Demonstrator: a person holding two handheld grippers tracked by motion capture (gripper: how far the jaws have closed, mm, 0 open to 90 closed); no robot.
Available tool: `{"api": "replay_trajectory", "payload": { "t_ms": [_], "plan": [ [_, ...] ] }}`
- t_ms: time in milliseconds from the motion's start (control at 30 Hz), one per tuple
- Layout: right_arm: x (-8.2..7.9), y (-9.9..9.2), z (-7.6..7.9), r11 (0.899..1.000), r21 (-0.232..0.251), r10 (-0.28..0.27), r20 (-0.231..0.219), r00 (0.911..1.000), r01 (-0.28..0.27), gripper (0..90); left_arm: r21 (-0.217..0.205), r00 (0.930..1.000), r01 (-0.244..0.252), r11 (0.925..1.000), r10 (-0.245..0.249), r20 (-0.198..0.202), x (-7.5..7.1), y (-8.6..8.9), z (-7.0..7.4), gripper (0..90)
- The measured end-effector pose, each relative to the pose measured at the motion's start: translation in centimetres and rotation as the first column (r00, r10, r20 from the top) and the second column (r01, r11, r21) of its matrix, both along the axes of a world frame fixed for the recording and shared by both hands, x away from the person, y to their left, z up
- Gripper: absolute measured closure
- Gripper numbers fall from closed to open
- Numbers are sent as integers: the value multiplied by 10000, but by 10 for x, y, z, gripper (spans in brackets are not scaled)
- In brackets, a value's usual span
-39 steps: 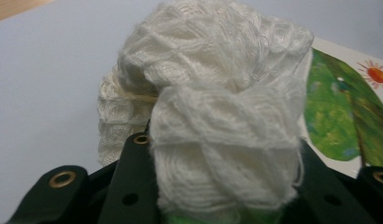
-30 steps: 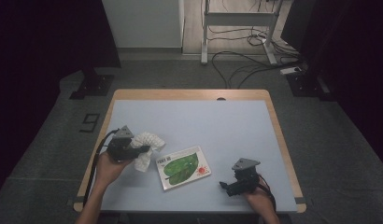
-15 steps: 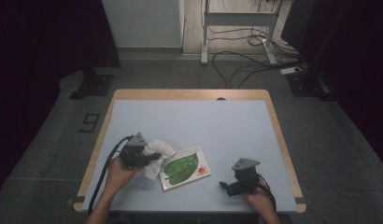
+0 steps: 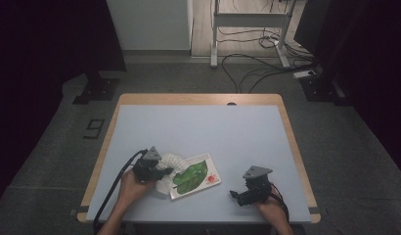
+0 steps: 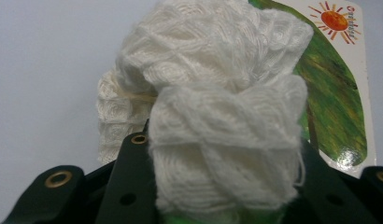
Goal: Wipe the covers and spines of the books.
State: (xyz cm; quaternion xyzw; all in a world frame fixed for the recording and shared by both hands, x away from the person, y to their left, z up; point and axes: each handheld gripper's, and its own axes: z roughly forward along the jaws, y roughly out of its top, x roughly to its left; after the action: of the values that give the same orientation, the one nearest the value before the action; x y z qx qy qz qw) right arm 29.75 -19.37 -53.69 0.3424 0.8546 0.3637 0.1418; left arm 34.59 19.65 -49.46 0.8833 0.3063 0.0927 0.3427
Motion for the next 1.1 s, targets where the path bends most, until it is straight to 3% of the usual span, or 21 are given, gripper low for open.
{"api": "replay_trajectory", "payload": {
  "t_ms": [333,433,1100],
  "plan": [
    [0,0,0,10000,1,-1,-2,10000,1,0,-187,9998,-154,9997,152,-108,4,-7,-4,646],
    [0,0,0,10000,1,1,-2,10000,-1,0,56,9999,-121,9999,121,-15,7,-14,-4,644],
    [0,0,0,10000,8,-5,-6,10000,5,0,381,9996,285,9989,-282,-75,23,-48,-3,645]
  ]
}}
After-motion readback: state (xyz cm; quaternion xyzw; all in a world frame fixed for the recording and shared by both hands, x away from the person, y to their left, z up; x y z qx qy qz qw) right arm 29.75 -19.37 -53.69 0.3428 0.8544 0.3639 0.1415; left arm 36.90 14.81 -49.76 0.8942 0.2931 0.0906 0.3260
